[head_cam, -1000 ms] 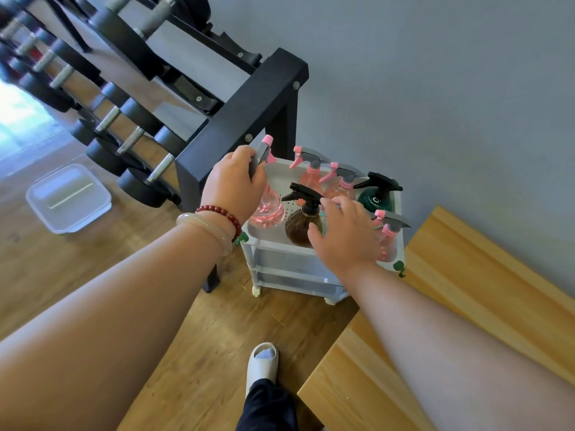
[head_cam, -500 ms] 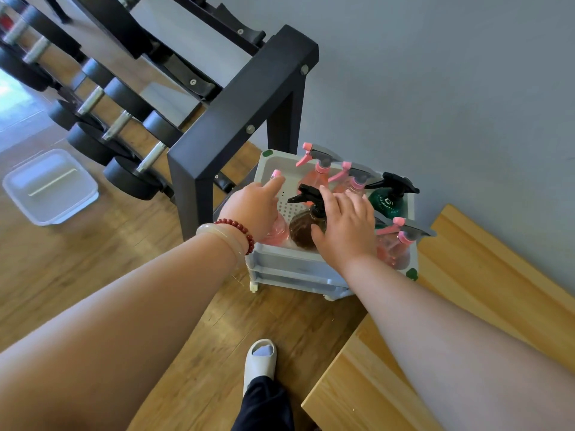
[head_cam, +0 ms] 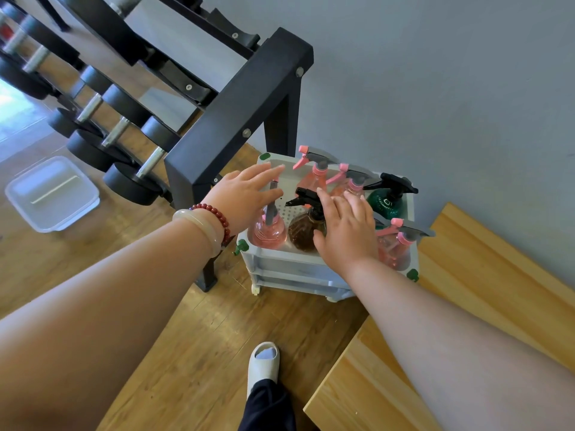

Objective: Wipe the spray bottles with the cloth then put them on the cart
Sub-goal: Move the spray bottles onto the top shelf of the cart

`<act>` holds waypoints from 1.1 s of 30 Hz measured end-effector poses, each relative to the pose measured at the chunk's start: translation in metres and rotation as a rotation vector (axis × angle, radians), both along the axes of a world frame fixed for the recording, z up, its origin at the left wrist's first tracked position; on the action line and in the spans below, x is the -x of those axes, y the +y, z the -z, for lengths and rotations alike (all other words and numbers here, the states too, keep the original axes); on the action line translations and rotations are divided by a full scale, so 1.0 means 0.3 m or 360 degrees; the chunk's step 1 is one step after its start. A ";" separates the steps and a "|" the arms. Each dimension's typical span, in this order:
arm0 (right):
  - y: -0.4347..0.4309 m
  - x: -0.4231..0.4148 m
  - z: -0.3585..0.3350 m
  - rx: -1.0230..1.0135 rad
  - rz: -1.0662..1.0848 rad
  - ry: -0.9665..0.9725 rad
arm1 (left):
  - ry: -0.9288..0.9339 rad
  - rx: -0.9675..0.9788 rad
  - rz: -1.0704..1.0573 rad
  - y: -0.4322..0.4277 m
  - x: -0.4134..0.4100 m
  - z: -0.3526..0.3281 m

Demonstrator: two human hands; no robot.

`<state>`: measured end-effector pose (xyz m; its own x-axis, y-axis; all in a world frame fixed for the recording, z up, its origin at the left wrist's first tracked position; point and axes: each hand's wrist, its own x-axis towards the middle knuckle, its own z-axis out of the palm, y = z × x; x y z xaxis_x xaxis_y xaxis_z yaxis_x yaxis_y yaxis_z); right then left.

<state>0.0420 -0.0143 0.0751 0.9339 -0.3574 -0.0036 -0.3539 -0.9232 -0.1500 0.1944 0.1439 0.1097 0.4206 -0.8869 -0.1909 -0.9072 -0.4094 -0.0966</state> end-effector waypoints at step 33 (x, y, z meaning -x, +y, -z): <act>-0.010 0.011 0.048 0.0165 -0.0036 -0.0226 | 0.0558 0.0079 -0.0243 -0.060 -0.057 -0.085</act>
<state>0.0388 -0.0173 0.0607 0.9302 -0.3280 0.1648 -0.3150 -0.9438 -0.1004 0.2114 0.1257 0.1352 0.4656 -0.8308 -0.3049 -0.8096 -0.5390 0.2323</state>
